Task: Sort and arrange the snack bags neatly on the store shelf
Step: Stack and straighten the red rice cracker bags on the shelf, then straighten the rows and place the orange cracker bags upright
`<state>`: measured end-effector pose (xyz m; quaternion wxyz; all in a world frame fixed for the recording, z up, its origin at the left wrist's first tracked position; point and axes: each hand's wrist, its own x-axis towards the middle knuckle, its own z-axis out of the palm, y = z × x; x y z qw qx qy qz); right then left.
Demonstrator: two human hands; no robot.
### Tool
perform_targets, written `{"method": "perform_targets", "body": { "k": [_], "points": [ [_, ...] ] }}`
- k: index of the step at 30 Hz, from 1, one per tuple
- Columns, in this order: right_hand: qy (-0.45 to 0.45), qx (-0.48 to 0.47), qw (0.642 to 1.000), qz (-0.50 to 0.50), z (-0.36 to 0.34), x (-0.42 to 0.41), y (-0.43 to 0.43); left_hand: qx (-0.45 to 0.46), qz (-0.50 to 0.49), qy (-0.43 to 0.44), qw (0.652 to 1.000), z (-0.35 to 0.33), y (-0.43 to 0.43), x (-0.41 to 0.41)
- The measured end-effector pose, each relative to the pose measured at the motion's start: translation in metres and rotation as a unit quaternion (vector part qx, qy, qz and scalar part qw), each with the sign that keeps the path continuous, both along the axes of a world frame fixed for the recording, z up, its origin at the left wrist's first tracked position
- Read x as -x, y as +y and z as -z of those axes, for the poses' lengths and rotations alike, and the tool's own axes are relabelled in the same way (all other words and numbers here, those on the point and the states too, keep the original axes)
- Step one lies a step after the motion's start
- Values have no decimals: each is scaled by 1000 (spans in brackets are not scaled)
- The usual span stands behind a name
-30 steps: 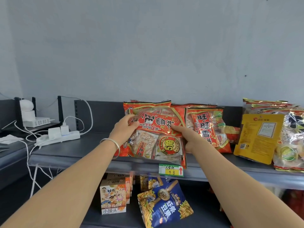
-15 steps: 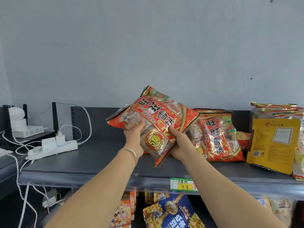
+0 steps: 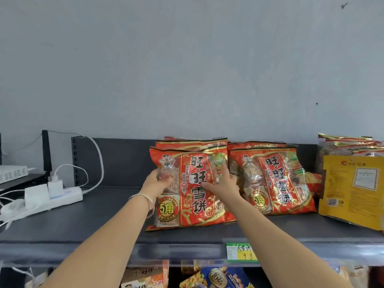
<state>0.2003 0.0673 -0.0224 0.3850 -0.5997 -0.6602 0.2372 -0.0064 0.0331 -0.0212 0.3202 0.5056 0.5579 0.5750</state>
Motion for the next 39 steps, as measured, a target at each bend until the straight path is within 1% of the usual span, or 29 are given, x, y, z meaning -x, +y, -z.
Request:
{"method": "perform_targets", "body": {
  "k": [2, 4, 5, 6, 7, 9, 10, 12, 14, 16, 18, 21, 24, 27, 31, 35, 39],
  "points": [
    [22, 19, 1000, 8, 2, 2, 4, -20, -44, -4, 999, 4, 6, -3],
    [40, 20, 999, 18, 2, 1, 4, -49, -66, -2, 997, 3, 9, -11],
    [35, 6, 999, 33, 2, -2, 3, -55, -70, 17, 996, 1, 10, -15],
    [27, -18, 998, 56, 3, -5, 3, -49, -81, 54, 994, -1, 12, -19],
    [20, -40, 996, 80, 3, -8, 3, -36, -103, 112, 988, -1, 14, -23],
    [-11, -46, 994, 101, 5, -11, 5, -18, -158, 247, 956, 1, 16, -28],
    [-29, -28, 995, 93, 6, -10, 7, -17, -170, 288, 942, 3, 18, -29],
    [-18, 14, 998, 51, 9, -6, 9, -13, -170, 318, 933, 7, 19, -31],
    [15, 20, 999, 27, 11, -4, 11, -23, -188, 335, 923, 7, 18, -33],
    [8, -3, 999, 32, 11, -6, 13, -77, -226, 370, 898, 4, 17, -37],
    [-27, -35, 998, 46, 8, -12, 12, -152, -239, 404, 870, 0, 17, -45],
    [-84, -99, 990, 55, 5, -27, 8, -239, -202, 450, 836, -4, 18, -66],
    [-135, -159, 976, 60, 3, -50, 3, -301, -119, 488, 811, -6, 21, -100],
    [-190, -182, 962, 70, 2, -83, 0, -318, -24, 492, 810, -6, 25, -141],
    [-247, -202, 944, 83, 1, -143, -5, -321, 63, 477, 816, -4, 29, -203],
    [-289, -202, 930, 100, -2, -221, -8, -288, 99, 477, 825, -1, 36, -276],
    [-271, -198, 932, 138, -3, -299, -7, -263, 118, 479, 829, 4, 39, -350]
  ]
}}
